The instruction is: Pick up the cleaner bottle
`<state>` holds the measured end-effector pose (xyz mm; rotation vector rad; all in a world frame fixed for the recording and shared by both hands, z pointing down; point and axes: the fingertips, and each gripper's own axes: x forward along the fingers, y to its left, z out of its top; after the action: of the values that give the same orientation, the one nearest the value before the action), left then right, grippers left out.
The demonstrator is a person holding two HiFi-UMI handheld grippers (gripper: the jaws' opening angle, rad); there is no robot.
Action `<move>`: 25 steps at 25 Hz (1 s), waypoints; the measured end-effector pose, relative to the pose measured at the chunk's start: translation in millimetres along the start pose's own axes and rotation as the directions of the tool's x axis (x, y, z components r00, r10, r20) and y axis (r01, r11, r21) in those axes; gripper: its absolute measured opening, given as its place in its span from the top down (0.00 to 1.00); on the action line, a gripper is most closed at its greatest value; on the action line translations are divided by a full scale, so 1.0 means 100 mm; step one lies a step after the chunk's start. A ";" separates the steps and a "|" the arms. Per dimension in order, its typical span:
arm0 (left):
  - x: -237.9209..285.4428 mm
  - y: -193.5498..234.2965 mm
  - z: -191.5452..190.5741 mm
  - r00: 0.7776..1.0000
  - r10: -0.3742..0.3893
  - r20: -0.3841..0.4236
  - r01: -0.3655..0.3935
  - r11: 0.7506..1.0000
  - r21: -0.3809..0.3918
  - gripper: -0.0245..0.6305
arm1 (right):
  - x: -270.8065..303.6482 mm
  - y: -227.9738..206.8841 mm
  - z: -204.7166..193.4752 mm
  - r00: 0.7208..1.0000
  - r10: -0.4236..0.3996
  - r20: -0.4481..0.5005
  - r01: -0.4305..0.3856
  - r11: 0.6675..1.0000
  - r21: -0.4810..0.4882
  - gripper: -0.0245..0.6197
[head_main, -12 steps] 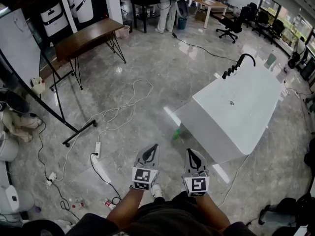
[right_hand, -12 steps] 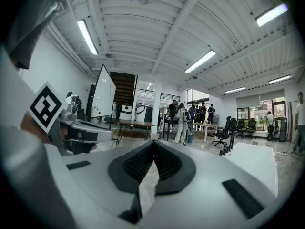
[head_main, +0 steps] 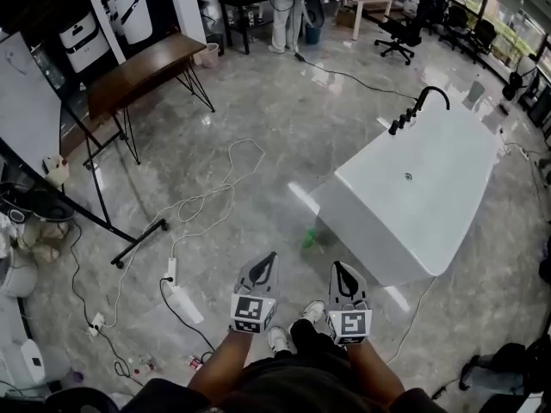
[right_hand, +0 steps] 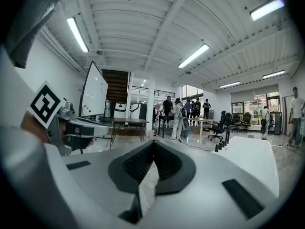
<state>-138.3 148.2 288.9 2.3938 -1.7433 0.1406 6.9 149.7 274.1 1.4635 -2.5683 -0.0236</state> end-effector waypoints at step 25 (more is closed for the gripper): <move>2.18 0.21 -0.59 0.995 -0.074 -0.071 0.079 0.994 0.082 0.96 | 1.60 -1.34 -0.87 0.993 -0.099 -0.070 0.103 0.993 0.055 0.94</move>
<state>-89.4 -50.2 387.7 2.4798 -1.6450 0.2870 56.0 -49.1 369.5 1.5862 -2.4598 0.0859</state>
